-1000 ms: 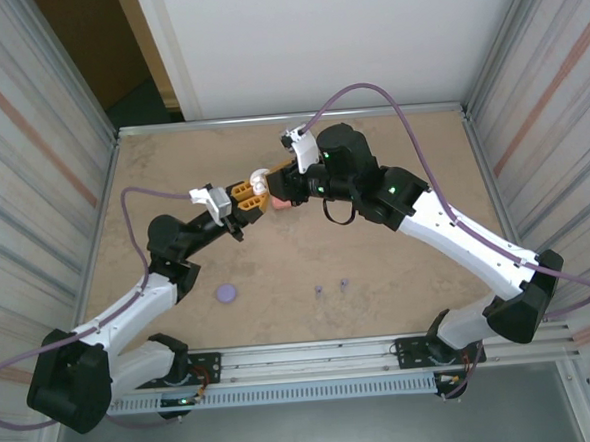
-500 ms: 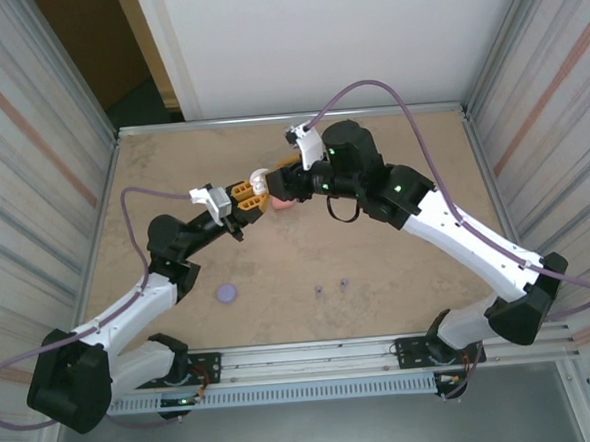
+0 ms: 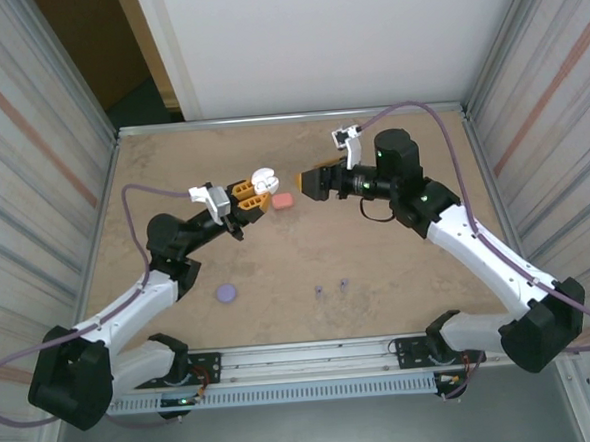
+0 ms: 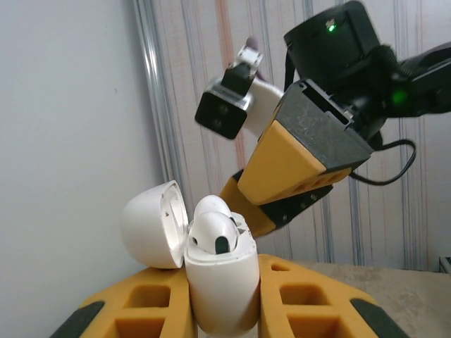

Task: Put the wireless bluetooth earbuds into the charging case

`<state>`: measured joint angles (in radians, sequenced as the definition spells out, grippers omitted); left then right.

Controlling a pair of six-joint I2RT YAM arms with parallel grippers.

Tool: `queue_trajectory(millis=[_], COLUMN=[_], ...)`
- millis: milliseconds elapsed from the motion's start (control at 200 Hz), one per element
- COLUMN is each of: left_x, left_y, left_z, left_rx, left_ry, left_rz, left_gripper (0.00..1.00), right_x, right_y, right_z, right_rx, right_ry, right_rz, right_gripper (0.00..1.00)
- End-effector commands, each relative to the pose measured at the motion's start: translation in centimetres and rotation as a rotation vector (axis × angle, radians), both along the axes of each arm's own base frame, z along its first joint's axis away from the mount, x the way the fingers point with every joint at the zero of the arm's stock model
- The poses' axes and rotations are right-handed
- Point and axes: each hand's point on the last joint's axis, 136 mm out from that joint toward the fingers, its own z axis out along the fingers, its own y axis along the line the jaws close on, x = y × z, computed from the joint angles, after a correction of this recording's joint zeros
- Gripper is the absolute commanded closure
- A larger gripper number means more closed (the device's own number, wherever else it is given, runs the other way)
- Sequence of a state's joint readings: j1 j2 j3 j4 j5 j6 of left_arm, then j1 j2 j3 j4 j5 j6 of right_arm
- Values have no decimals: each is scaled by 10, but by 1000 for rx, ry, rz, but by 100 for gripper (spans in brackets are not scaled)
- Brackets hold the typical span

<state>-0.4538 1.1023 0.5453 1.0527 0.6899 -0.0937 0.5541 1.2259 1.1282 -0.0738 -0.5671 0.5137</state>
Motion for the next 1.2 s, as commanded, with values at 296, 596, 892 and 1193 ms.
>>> queue_trajectory(millis=[296,596,892,1193], left_x=[-19,-21,-19,-10], left_y=[-8,-13,-15,-17], left_z=[26,24,22,17], left_rx=[-22,-8,4,13], left_ry=[-73,-69,-66,-36], left_rz=[-120,-158,-160,-143], left_gripper=[100,100,100,100], right_x=[-40,-46,-50,-55], right_y=[22,45,56,60], right_z=[56,62,66,69], right_rx=[211,197,196,196], right_ry=[-85,-90,-92,-92], right_rz=[248,319,357,383], right_gripper=[2,5,8,17])
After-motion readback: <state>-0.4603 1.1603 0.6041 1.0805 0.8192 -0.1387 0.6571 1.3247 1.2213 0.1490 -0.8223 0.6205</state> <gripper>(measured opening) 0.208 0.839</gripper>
